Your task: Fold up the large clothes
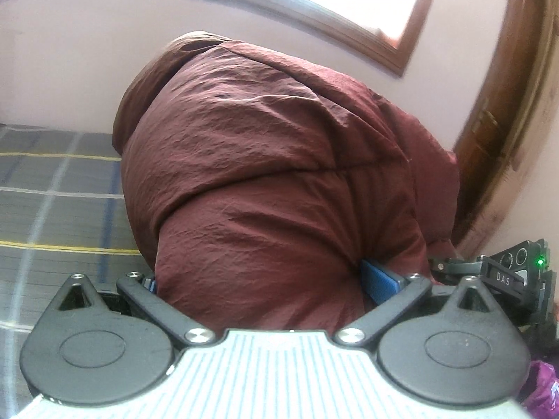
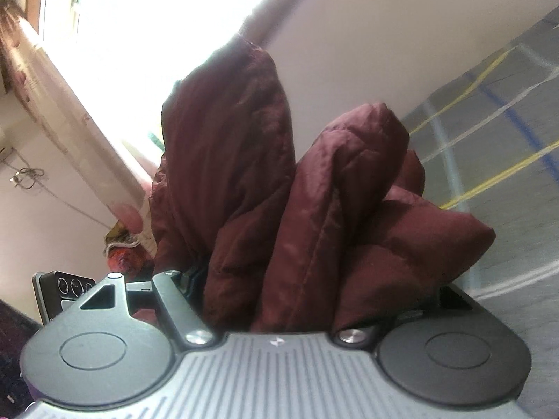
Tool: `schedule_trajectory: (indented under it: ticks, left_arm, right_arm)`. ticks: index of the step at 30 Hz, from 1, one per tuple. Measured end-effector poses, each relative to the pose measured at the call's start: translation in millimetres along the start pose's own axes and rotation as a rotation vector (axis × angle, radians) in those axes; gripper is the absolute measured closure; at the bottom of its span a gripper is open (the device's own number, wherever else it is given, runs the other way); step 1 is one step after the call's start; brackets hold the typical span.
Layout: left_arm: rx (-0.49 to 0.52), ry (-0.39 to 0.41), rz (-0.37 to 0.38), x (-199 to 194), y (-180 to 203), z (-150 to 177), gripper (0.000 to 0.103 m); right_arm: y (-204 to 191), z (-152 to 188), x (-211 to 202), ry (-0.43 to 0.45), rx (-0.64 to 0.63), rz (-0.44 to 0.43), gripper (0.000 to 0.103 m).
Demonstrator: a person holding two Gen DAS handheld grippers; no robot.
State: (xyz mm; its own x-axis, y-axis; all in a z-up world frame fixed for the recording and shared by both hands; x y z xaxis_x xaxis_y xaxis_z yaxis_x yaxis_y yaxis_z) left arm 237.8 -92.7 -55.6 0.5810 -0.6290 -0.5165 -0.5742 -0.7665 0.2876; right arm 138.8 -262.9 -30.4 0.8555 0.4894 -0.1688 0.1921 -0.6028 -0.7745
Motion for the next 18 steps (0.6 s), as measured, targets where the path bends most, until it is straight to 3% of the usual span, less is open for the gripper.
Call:
schedule_trajectory:
  ticks: [12,18]
  left_arm:
    - [-0.059,0.048,-0.163,-65.6,-83.9,-10.6,0.002]
    - [-0.098,0.071,-0.221,-80.1,-113.6,-19.3,0.002]
  right_arm:
    - [-30.0,14.8,108.0,-0.1,0.011,-0.105,0.028]
    - [-36.8,10.6,155.9,-0.147,0.0,-0.138,0.028]
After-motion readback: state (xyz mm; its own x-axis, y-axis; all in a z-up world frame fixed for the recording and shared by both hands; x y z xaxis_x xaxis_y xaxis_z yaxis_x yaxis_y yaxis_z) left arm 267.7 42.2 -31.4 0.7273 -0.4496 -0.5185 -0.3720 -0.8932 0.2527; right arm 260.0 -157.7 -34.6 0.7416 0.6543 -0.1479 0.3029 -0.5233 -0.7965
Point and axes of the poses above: each gripper's, at about its wrist camera, not at the fingertips, and x roughly the way its jaws point, y to its right, z to its underside, the point moved 6 cm from there along x, roughly the way its jaws point
